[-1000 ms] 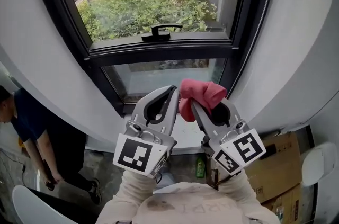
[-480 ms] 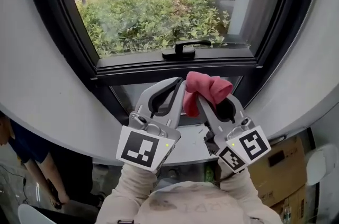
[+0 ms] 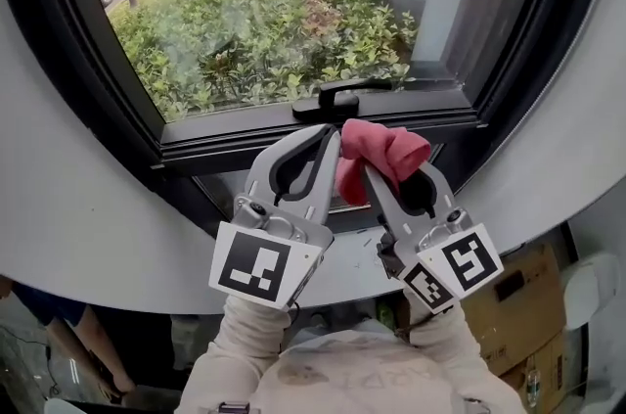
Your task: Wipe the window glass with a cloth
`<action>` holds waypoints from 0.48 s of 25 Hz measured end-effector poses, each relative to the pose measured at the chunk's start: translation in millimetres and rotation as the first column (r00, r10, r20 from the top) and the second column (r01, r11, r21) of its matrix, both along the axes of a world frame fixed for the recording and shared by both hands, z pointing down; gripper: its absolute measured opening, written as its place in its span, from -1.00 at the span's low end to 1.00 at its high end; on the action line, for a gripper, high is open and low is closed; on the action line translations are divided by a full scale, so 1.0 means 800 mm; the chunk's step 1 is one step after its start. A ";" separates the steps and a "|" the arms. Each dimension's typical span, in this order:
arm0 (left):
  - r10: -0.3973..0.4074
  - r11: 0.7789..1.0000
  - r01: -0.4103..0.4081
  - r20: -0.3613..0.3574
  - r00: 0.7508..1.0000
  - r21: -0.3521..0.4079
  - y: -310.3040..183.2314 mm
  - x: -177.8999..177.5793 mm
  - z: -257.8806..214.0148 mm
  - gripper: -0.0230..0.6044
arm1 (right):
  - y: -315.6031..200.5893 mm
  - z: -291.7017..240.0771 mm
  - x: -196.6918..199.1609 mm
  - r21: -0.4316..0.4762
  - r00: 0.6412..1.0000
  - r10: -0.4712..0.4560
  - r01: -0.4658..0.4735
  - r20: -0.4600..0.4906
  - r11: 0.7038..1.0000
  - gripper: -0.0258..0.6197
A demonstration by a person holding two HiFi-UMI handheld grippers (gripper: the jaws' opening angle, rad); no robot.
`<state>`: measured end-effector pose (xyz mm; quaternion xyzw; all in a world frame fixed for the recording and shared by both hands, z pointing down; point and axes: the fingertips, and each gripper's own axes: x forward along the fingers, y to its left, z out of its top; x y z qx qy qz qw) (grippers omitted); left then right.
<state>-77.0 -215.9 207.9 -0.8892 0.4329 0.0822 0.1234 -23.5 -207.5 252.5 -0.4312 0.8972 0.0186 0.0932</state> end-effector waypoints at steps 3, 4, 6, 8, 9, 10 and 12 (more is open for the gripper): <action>0.001 1.000 -0.001 -0.009 1.000 0.000 -0.013 0.005 -0.003 -0.93 | -0.020 -0.011 0.006 0.002 1.000 0.009 -0.009 -0.002 1.000 -0.53; 0.000 1.000 0.000 -0.009 1.000 0.000 -0.017 0.006 -0.003 -0.93 | -0.028 -0.016 0.007 0.006 1.000 0.011 -0.011 -0.003 1.000 -0.53; -0.002 1.000 0.002 -0.009 1.000 0.002 -0.024 0.006 -0.003 -0.93 | -0.044 -0.029 0.006 0.023 1.000 0.020 -0.020 -0.009 1.000 -0.53; -0.003 1.000 0.003 -0.012 1.000 0.006 -0.032 0.004 -0.005 -0.93 | -0.062 -0.045 0.004 0.042 0.999 0.032 -0.031 -0.012 0.999 -0.53; -0.004 1.000 0.004 -0.015 1.000 0.006 -0.035 0.002 -0.005 -0.93 | -0.072 -0.053 0.003 0.050 0.999 0.037 -0.037 -0.011 0.998 -0.53; -0.005 1.000 0.005 -0.018 1.000 0.006 -0.039 -0.001 -0.005 -0.93 | -0.082 -0.061 0.001 0.057 0.999 0.043 -0.042 -0.009 0.997 -0.53; -0.007 1.000 0.007 -0.022 1.000 0.005 -0.047 -0.008 -0.005 -0.93 | -0.104 -0.078 -0.005 0.073 0.998 0.057 -0.057 -0.008 0.996 -0.53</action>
